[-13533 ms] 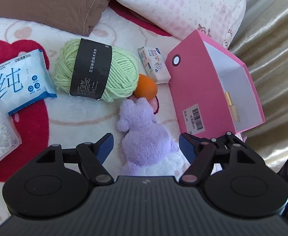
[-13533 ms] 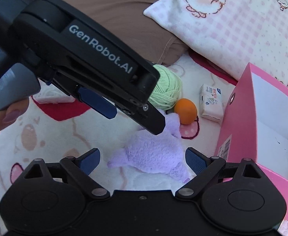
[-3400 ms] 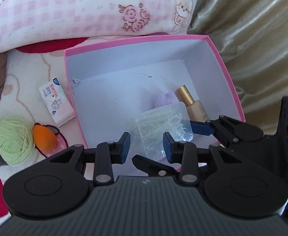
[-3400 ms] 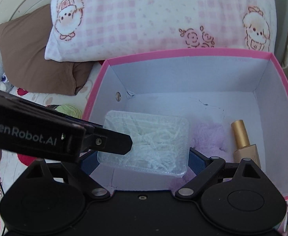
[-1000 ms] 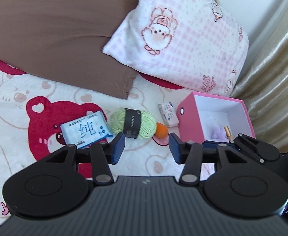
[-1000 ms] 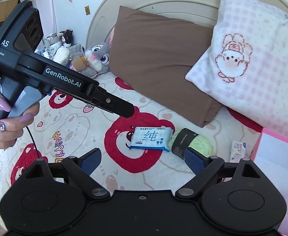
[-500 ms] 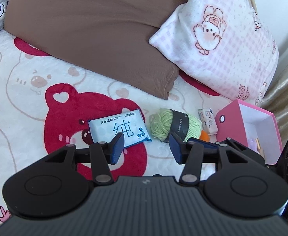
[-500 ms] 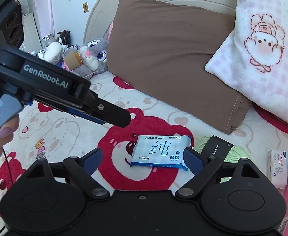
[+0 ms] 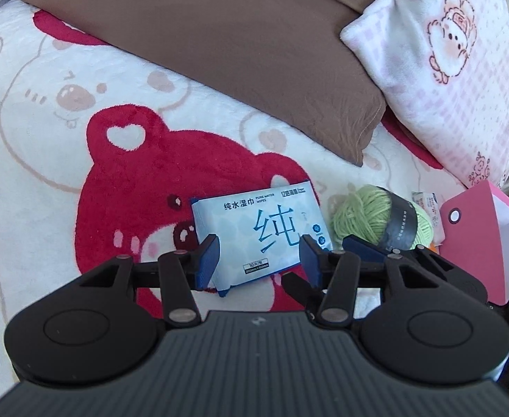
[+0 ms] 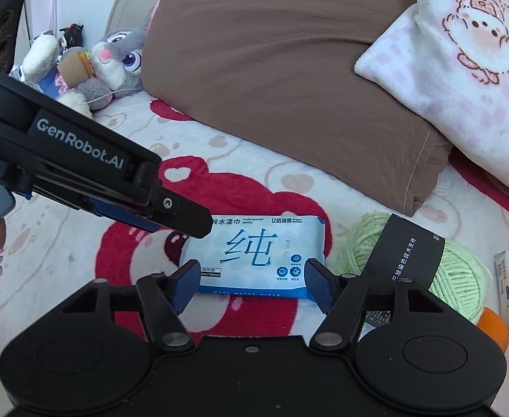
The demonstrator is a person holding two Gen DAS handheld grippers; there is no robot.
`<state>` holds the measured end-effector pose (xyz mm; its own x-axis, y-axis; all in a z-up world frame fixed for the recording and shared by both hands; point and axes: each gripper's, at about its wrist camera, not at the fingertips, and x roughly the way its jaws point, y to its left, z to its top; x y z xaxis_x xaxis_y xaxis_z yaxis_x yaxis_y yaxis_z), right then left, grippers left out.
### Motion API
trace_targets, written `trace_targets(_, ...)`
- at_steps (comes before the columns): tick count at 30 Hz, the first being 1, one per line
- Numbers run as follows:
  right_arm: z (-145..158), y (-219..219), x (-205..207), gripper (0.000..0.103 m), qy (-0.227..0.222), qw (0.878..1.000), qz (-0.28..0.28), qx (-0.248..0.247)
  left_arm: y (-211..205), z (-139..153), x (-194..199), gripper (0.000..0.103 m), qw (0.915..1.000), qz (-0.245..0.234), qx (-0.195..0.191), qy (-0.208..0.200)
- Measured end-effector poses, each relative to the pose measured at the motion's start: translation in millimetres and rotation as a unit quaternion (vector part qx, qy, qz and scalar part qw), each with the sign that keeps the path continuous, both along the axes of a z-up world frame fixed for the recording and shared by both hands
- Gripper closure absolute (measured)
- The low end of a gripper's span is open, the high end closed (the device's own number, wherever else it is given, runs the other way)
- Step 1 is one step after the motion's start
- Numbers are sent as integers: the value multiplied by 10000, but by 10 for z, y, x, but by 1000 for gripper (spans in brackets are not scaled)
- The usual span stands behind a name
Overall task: Organize objects
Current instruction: 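Lower the left gripper onto the blue wet wipes pack and grasp it, then carry the wet wipes pack over the pink box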
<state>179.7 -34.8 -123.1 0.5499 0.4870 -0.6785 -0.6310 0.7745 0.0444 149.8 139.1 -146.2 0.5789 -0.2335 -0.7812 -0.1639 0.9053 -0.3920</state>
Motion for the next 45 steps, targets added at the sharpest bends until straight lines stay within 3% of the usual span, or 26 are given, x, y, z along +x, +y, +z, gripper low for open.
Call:
trace_targets(7,-228,100,197,30,227,9989,-96,-404,-23,-299,114,54,9995,35,233,206)
trace_targets(12,-337,166,140,14,105,9984,150,-536,10,-471,98,54,9994,248,233,118)
trace_targets(17,-356,137,71,15,140,9989,126,-423,48,-553,2,72,9982,312,-497,-75)
trace_targets(20,-312,74,24,20,303,9990,166,-292,-9,-502,-99,76,9988,351,-338,-6)
trace_targets(26,-229,-42,-306,20,549,9975,363,-244,-27,-462,-390,77,9980,370,-439,265)
trace_targets(30,-207,-206,-522,20,953,9938,532,-196,-82,-525,-472,74,9914,272,-723,1058)
trace_targets(34,-196,-499,-623,20,1731,9827,575,333,-341,-431,-583,71,9948,-98,-183,1001)
trace_targets(39,-190,-812,-643,20,2064,9758,189,691,-423,-505,-632,71,9924,-159,-537,1093)
trace_targets(42,-239,-949,-531,19,2393,9648,-179,1073,-454,-520,-665,71,9944,-8,-378,991)
trace_targets(45,-366,-984,-420,22,2689,9555,-583,1068,-441,-520,-694,73,9946,67,-411,946)
